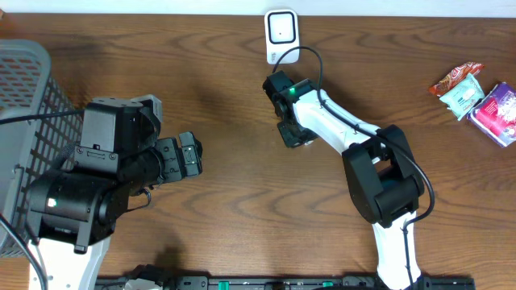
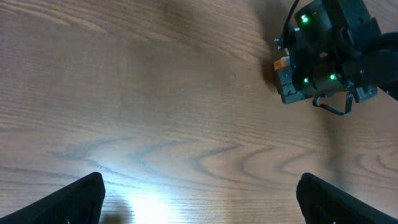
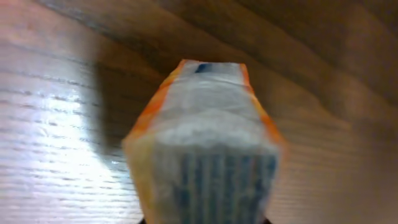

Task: Scan the item barcode

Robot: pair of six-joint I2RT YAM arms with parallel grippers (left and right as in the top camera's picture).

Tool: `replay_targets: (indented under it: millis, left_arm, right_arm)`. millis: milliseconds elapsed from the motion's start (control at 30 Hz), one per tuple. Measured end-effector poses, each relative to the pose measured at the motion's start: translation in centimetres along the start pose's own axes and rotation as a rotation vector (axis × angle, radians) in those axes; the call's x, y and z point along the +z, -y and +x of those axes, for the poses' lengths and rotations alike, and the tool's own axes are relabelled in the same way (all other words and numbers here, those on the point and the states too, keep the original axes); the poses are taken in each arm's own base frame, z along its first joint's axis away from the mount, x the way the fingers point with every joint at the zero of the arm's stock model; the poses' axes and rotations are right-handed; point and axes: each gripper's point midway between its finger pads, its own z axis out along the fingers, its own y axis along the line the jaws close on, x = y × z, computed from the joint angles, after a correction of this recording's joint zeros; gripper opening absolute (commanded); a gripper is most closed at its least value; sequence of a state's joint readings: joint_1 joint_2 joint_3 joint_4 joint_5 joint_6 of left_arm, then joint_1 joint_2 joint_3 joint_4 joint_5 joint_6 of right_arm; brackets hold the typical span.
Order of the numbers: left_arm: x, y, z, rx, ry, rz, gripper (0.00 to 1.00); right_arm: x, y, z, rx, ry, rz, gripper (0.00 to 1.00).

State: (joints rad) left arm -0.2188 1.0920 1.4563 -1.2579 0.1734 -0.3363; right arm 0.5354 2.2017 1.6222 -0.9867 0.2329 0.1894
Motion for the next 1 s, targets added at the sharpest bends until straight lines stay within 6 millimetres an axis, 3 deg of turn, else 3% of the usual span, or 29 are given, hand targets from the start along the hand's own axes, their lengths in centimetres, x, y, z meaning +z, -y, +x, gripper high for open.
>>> replay_targets:
  millis: [167,333,433,567,633,800,900,1000]
  left_arm:
    - [0.0,0.0,0.0,0.0,0.0,0.0,0.98]
    - [0.0,0.0,0.0,0.0,0.0,0.0,0.98]
    - [0.0,0.0,0.0,0.0,0.0,0.0,0.98]
    - [0.0,0.0,0.0,0.0,0.0,0.0,0.98]
    - [0.0,0.0,0.0,0.0,0.001,0.0,0.98]
    - [0.0,0.0,0.0,0.0,0.0,0.0,0.98]
    - [0.0,0.0,0.0,0.0,0.0,0.0,0.98]
    - [0.0,0.0,0.0,0.0,0.001,0.0,0.98]
  right_arm:
    - [-0.9,-1.6,0.6,0.012,-0.052,-0.141,0.01]
    - [-3.8,-3.6,-0.6,0.057,-0.07,-0.387,0.04]
    - [-5.1,-3.8,-1.7,0.095,-0.056,-0.561,0.04]
    - [-5.8,-2.8,-2.4,0.159,-0.051,-0.768,0.12]
    - [-5.3,-2.3,-2.4,0.189,-0.042,-0.853,0.13]
    - [-2.3,-1.7,0.0,0.276,-0.091,-0.98,0.27]
    - [-1.1,-1.1,1.5,0.334,-0.141,-1.008,0.47]
    - [-1.3,0.2,1.4,0.374,-0.14,-1.036,0.54]
